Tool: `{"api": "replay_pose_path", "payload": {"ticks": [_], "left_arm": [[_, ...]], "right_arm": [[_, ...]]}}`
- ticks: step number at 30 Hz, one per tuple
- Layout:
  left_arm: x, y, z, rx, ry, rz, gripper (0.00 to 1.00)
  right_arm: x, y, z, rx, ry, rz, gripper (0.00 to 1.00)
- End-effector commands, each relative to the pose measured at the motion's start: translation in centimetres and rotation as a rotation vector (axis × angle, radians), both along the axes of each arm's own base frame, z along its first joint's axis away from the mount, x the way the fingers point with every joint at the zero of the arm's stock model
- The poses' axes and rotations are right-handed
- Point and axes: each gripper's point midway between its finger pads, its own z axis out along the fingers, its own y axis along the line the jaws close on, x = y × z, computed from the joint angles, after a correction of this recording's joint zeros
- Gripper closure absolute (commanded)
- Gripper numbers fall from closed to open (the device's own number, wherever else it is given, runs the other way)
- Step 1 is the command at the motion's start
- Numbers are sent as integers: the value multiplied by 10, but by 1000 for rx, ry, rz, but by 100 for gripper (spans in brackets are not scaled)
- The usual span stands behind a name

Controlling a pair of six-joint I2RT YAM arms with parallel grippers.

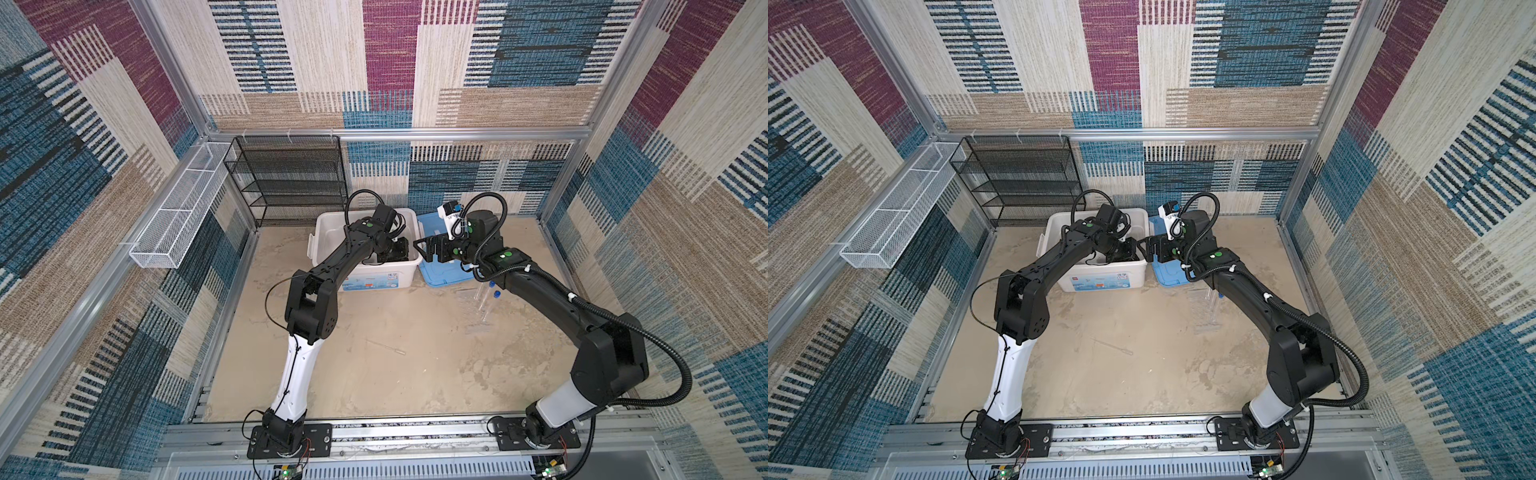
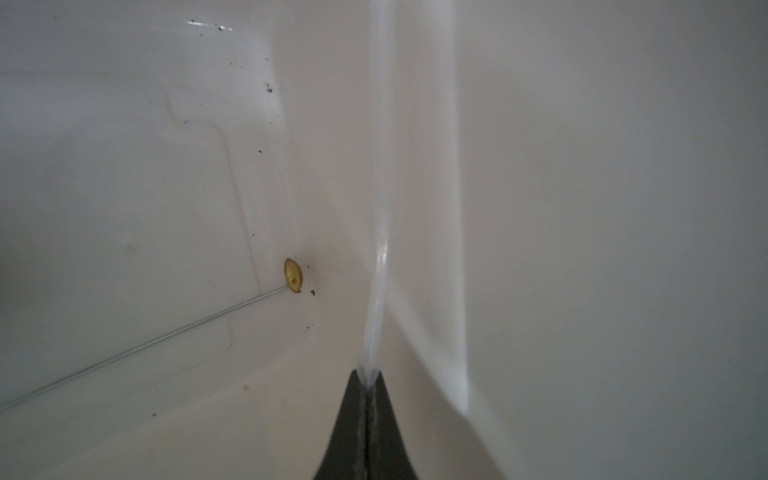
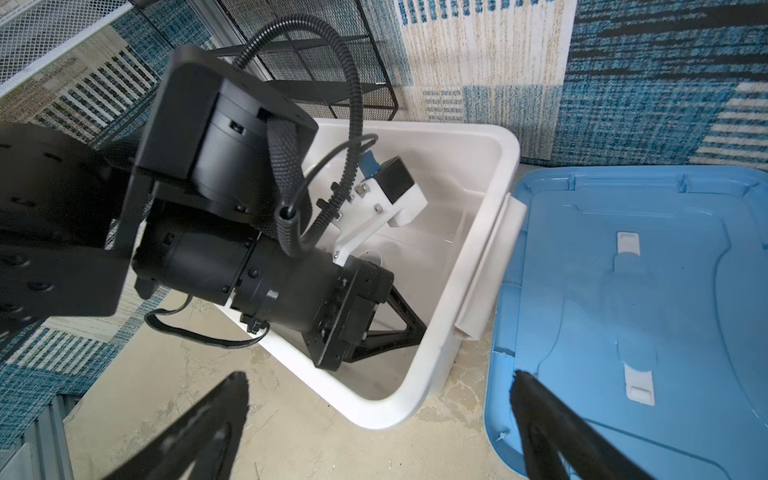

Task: Organize the chemistry lab equipment
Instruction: 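Lower the dropper into the bin with the left gripper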

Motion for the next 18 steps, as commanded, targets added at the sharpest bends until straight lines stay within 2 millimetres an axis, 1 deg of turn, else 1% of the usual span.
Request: {"api": "replay_pose_path", "payload": {"ticks": [1, 5, 10, 14, 18], "left_arm": [[2, -4, -1, -11, 5, -15, 100], [3, 2, -16, 24, 26, -7, 100], [2, 4, -43, 38, 81, -9, 100], [0, 6, -53, 50, 98, -8, 100], [-1, 6, -61, 55, 112, -16, 97]], "right_arm": [[9, 2, 8, 0, -25, -6, 1], [16, 7, 3, -7, -6, 5, 1], [20, 12, -5, 0, 20, 15, 1], [23, 9, -13, -23, 32, -11, 1], [26, 8, -19, -43, 37, -22, 1]]}}
